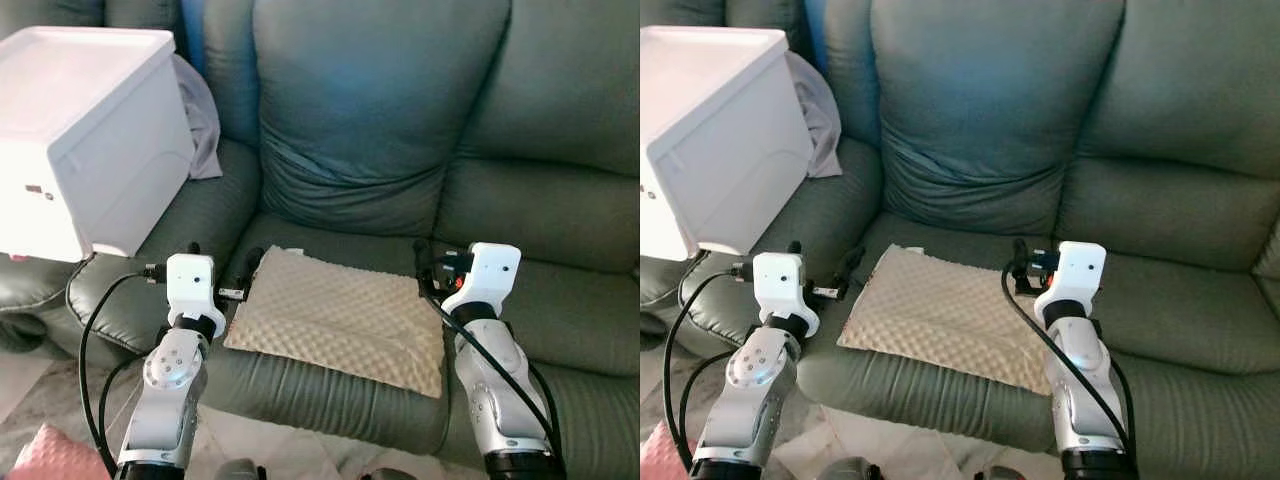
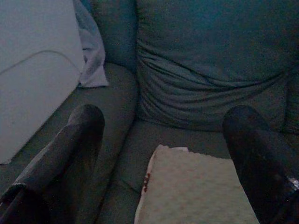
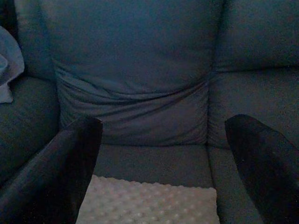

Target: Move the pillow to the sofa

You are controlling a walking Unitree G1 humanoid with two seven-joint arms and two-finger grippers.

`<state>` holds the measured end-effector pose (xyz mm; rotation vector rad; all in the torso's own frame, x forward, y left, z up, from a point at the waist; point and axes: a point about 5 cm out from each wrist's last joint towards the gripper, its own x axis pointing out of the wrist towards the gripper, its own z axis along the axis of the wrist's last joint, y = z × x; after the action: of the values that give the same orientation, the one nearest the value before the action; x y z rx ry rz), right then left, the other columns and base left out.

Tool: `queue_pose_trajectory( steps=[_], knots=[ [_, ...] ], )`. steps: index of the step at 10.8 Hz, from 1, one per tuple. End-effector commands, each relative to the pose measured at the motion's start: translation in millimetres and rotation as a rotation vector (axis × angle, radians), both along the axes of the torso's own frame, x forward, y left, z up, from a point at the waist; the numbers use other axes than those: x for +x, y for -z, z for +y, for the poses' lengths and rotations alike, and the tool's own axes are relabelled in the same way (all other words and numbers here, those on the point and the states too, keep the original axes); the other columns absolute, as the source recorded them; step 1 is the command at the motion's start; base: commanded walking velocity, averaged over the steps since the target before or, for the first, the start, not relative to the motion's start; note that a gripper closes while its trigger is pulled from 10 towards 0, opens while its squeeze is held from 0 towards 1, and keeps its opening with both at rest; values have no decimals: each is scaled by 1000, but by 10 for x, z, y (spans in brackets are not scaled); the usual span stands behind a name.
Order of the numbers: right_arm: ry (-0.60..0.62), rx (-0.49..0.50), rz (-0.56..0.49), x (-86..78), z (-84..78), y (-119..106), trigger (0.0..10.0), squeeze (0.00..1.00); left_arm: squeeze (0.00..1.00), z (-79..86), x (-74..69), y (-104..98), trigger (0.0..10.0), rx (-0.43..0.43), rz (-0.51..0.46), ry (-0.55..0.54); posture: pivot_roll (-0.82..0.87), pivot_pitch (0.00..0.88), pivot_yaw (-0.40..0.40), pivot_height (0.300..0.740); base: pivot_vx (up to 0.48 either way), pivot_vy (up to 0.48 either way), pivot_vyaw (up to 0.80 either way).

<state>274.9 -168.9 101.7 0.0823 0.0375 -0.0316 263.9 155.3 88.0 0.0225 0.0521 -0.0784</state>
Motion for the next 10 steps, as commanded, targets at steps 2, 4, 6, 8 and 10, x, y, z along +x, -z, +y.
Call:
queue_pose_trajectory(
  steps=[2, 4, 6, 8, 10],
  knots=[
    [-24, 14, 18, 16, 43, 10, 10000, 0, 0, 11, 20, 36, 10000, 15, 31, -59, -20, 0, -15, 740, 0, 0, 0],
    [-52, -18, 23, 11, 47, 13, 10000, 0, 0, -25, 20, 57, 10000, 14, 44, -58, -22, 0, -19, 740, 0, 0, 400],
    [-42, -4, 34, 3, 33, 32, 10000, 0, 0, -91, 42, 37, 10000, -3, 33, -28, -27, 0, -21, 740, 0, 0, 800],
    [-51, -20, 45, -7, 26, 50, 10000, 0, 0, -108, 32, 40, 10000, 2, 36, -22, -29, 0, -23, 740, 0, 0, 800],
    [-57, -12, 50, -15, 44, 59, 10000, 0, 0, -121, 18, 38, 10000, -6, 37, -18, -28, 0, -24, 740, 0, 0, 800]
  ],
)
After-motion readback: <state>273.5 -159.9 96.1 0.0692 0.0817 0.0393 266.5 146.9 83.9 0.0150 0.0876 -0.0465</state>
